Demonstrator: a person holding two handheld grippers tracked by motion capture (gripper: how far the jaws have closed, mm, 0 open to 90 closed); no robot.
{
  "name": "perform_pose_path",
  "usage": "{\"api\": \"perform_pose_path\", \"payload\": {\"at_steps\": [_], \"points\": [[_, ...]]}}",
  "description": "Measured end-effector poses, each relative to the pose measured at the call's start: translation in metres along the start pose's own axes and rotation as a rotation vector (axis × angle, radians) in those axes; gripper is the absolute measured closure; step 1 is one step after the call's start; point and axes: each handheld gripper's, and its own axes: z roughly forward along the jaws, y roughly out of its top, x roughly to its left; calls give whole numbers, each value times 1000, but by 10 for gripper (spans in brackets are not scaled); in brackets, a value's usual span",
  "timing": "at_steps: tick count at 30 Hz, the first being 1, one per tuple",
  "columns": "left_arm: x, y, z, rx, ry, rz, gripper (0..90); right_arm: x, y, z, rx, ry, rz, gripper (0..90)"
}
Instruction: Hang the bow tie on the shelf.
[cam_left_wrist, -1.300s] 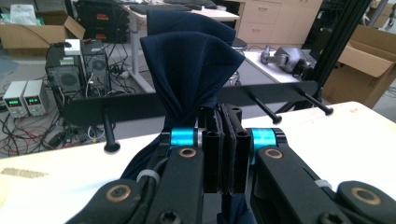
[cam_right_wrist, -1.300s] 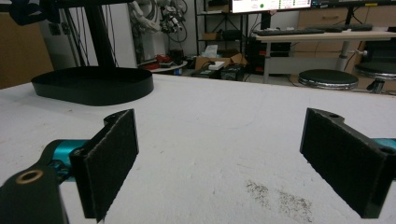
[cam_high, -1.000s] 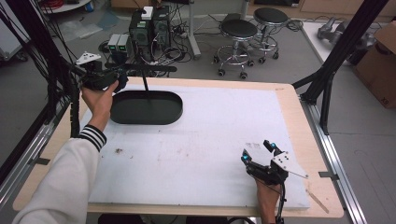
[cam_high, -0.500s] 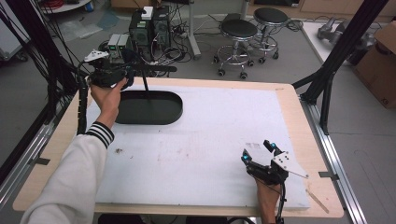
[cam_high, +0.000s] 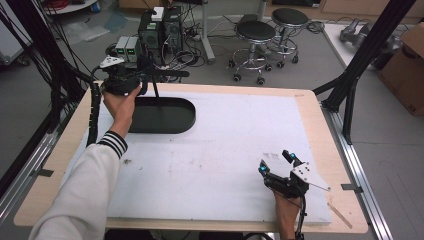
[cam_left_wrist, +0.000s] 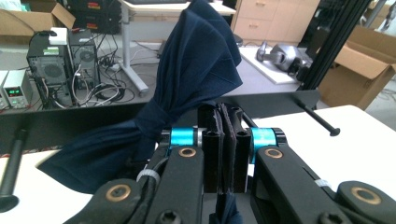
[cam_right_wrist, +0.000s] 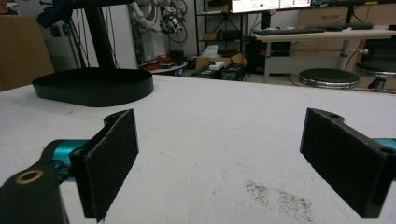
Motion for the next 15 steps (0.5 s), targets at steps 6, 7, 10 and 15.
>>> {"api": "perform_pose_path", "payload": {"at_steps": [6,7,10,15], "points": [[-8,-4,5,18,5,25,870,0,0,0,-3,0,-2,105],[-8,-5,6,23,4,24,870,0,0,0,0,1,1,105],[-9,-8,8,42,12,37,869,-1,0,0,-2,1,-4,105],[-12,-11,11,63,15,54,868,-1,0,0,-6,3,-7,105]]}}
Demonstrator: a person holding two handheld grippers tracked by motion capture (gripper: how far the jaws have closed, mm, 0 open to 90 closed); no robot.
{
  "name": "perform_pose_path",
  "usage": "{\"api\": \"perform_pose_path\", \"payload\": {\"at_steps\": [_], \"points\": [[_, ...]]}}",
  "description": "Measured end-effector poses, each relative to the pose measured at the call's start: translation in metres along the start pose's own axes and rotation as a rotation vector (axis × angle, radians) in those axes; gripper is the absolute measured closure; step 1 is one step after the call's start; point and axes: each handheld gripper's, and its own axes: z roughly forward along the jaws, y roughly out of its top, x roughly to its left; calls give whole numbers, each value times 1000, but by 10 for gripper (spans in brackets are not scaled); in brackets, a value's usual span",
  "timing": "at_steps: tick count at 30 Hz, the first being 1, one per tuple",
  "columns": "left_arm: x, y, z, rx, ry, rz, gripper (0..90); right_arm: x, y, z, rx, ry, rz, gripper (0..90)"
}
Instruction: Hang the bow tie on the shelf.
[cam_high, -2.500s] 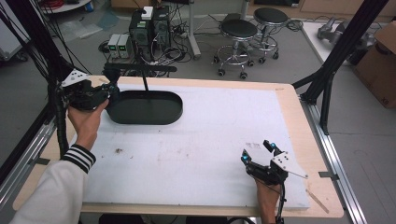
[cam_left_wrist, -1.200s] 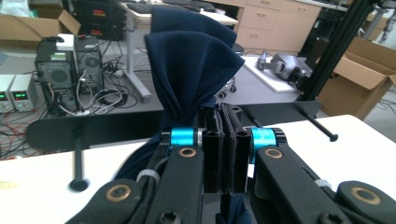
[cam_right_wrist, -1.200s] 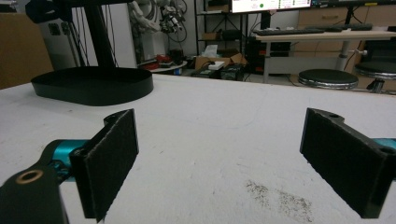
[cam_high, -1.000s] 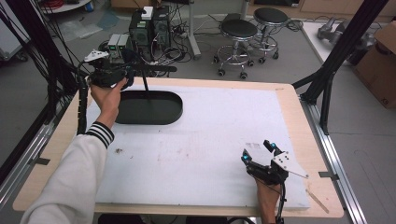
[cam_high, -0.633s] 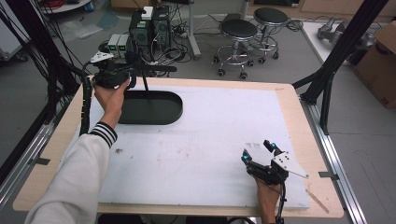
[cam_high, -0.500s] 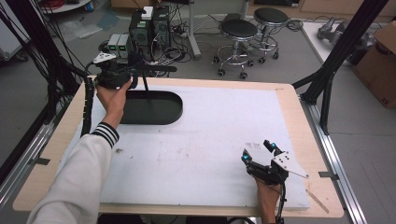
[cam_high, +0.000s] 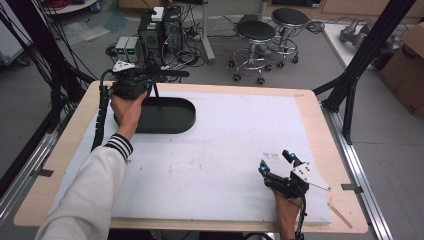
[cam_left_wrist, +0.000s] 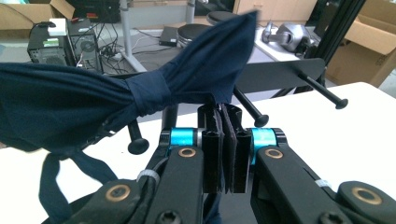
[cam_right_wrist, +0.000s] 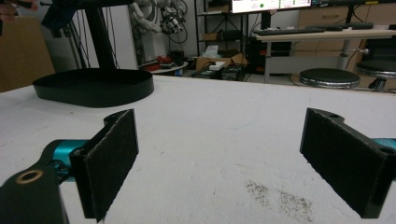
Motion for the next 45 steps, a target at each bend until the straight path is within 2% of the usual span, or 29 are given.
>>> {"api": "perform_pose_path", "payload": {"at_steps": [4,10,12,18,21,22,27,31,34,36,38,42,44,45], "points": [[-1,-2,1,18,16,19,868,0,0,0,1,-2,2,105],[3,-9,2,29,42,1,866,0,0,0,-1,-2,1,105],[6,-12,1,27,38,-20,866,0,0,0,-1,-2,1,105],[8,-14,3,29,39,-13,855,0,0,0,-1,-3,1,105],[9,-16,5,36,40,-16,821,0,0,0,0,-3,2,105],[9,-16,5,40,40,-13,769,0,0,0,0,-3,2,105],[10,-17,4,53,38,-13,705,0,0,0,0,-3,3,105],[10,-18,1,66,17,0,611,0,0,-1,-3,1,12,105],[10,-23,-2,70,-20,12,453,0,0,-1,-7,4,9,105],[12,-28,-6,66,-46,48,416,0,0,-1,-6,7,-3,105],[15,-32,-11,66,-61,60,332,2,0,-1,-5,8,1,105],[21,-43,-25,33,-127,62,239,1,0,-1,0,15,1,105],[20,-52,-34,6,-135,79,208,1,0,-1,-1,15,-2,105],[18,-57,-38,-3,-119,95,172,1,0,-1,-1,11,-11,105]]}}
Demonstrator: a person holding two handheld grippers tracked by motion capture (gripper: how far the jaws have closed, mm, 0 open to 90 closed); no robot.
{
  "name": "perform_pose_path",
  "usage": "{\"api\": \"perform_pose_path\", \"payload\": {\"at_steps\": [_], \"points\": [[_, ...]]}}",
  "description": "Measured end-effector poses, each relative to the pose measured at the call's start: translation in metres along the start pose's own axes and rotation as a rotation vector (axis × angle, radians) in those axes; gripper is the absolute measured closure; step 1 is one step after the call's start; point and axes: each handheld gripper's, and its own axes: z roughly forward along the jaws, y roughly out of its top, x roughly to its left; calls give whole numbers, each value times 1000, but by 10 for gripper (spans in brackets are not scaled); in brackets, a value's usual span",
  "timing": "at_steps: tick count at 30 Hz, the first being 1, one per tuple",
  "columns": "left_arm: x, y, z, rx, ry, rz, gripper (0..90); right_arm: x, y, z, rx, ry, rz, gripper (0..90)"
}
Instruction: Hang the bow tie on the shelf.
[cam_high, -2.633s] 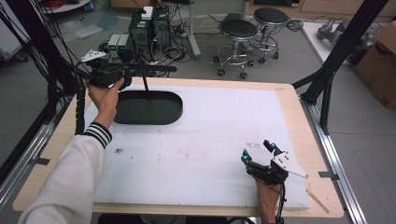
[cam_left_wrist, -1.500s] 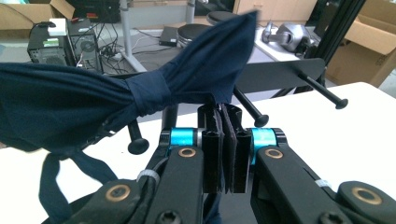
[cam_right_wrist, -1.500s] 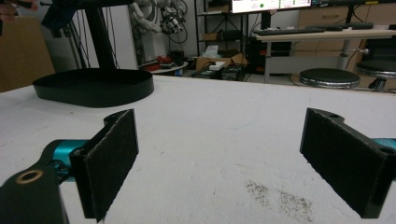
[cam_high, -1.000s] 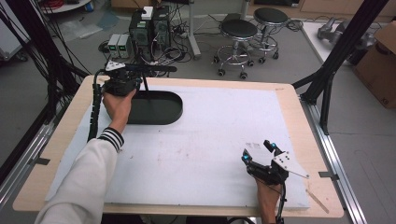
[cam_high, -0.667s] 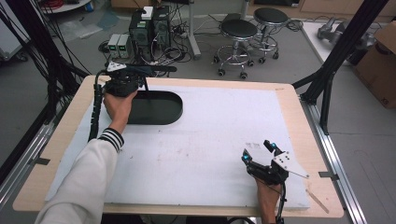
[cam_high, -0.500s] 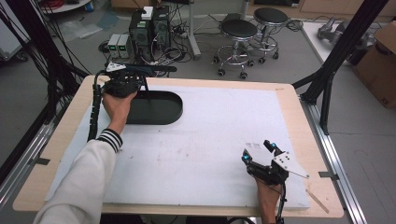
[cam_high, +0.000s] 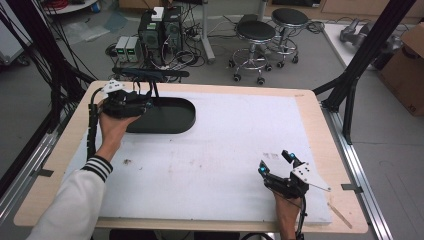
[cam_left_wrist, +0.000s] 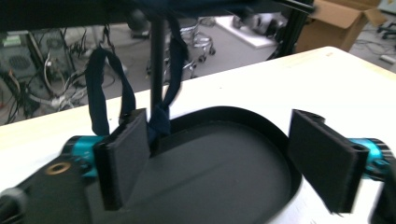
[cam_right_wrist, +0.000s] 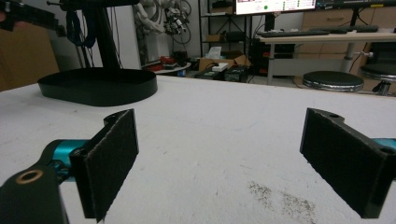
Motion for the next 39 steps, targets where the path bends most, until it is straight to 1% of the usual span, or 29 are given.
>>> {"api": "perform_pose_path", "payload": {"at_steps": [1,2,3,4,6,8,9,12,15,17,19,21,23,25,26,27,28,30,31,32,34,36,37,39], "points": [[-3,-5,-5,-11,13,22,128,0,0,0,-3,0,-3,105],[-6,-10,-11,-30,0,29,126,0,0,0,-4,1,-6,105],[-9,-16,-17,-53,-19,26,125,0,0,0,-5,0,-7,105],[-12,-21,-24,-67,-34,26,126,0,0,0,-4,-1,-3,105],[-18,-35,-38,-113,-66,27,125,0,0,0,-3,-2,13,105],[-25,-49,-52,-133,-91,36,125,0,0,0,-5,-3,7,105],[-28,-57,-59,-143,-104,40,125,0,0,0,-4,-3,1,105],[-32,-75,-73,-163,-118,40,125,1,0,0,-8,-8,-8,105],[-32,-91,-82,-155,-137,46,125,1,0,-1,-8,-9,-6,105],[-31,-100,-88,-164,-148,44,125,1,0,-1,-9,-9,-8,105],[-28,-109,-96,-200,-147,30,124,2,0,-1,-9,-10,-10,105],[-25,-118,-102,-218,-136,15,124,1,0,0,-11,-11,-12,105],[-22,-126,-107,-239,-127,15,123,1,0,0,-10,-12,-9,105],[-21,-132,-111,-275,-122,26,121,1,0,0,-11,-15,-12,105],[-21,-135,-113,-296,-111,38,114,1,0,0,-11,-16,-13,105],[-21,-138,-114,-319,-99,31,103,2,0,0,-5,-14,-5,105],[-20,-141,-115,-337,-100,18,89,2,0,0,-3,-13,-7,105],[-17,-142,-116,-353,-90,2,72,2,0,0,-6,-12,-16,105],[-16,-142,-116,-353,-88,-7,73,2,0,0,-6,-13,-17,105],[-16,-142,-116,-353,-89,-5,72,2,0,0,-3,-16,-15,105],[-18,-142,-115,-341,-82,24,73,2,0,0,-1,-16,-9,105],[-19,-142,-115,-339,-83,31,74,2,0,0,-2,-15,-10,104],[-19,-142,-115,-338,-82,28,74,2,0,0,-6,-12,-18,105],[-17,-142,-115,-340,-79,5,74,3,0,0,-4,-11,-22,105]]}}
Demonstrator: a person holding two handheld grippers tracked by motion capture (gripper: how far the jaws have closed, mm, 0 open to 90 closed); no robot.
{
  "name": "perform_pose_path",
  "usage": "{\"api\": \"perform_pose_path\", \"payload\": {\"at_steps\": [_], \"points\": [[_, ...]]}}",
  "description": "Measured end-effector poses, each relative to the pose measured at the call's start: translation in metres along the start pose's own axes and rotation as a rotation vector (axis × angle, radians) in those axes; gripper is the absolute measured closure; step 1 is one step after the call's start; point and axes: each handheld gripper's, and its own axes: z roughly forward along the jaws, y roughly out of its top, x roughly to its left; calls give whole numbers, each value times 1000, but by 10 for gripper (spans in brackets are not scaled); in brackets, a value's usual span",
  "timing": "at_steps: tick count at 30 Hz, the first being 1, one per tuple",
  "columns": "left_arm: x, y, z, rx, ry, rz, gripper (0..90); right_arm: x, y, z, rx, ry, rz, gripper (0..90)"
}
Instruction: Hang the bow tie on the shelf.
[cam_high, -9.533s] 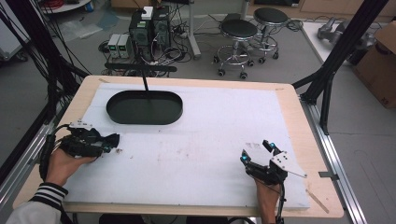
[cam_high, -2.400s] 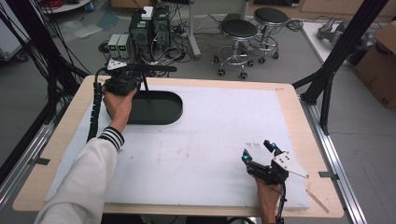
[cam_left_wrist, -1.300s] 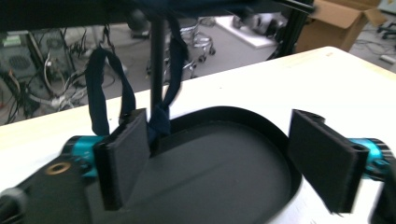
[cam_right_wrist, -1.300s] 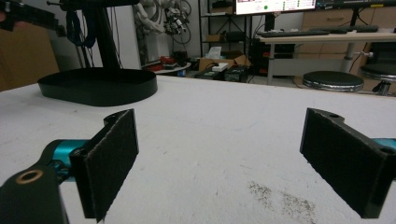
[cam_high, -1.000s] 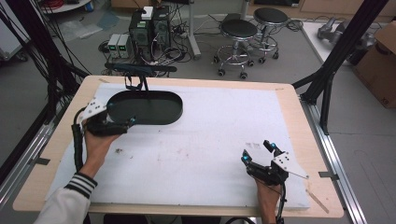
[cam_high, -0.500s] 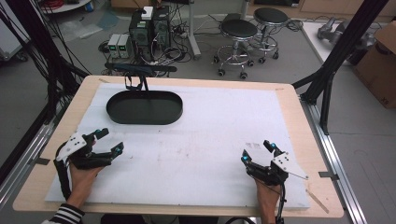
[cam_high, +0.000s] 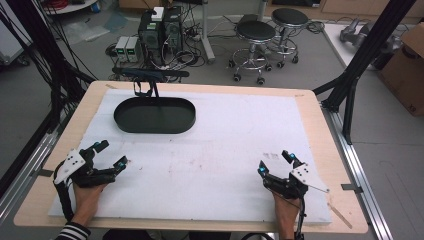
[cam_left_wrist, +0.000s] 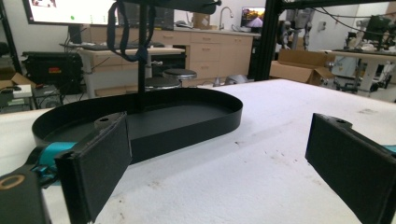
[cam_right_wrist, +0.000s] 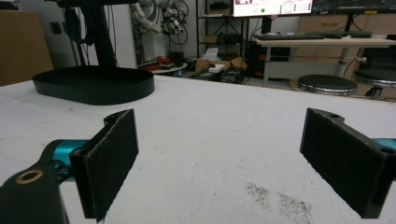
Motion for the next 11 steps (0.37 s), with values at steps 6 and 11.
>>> {"api": "perform_pose_path", "payload": {"at_steps": [6,11], "points": [[1,0,0,-3,-2,-10,74,0,0,0,-4,0,-3,105],[0,0,0,-4,0,-1,74,0,0,-1,-14,2,-6,105]]}}
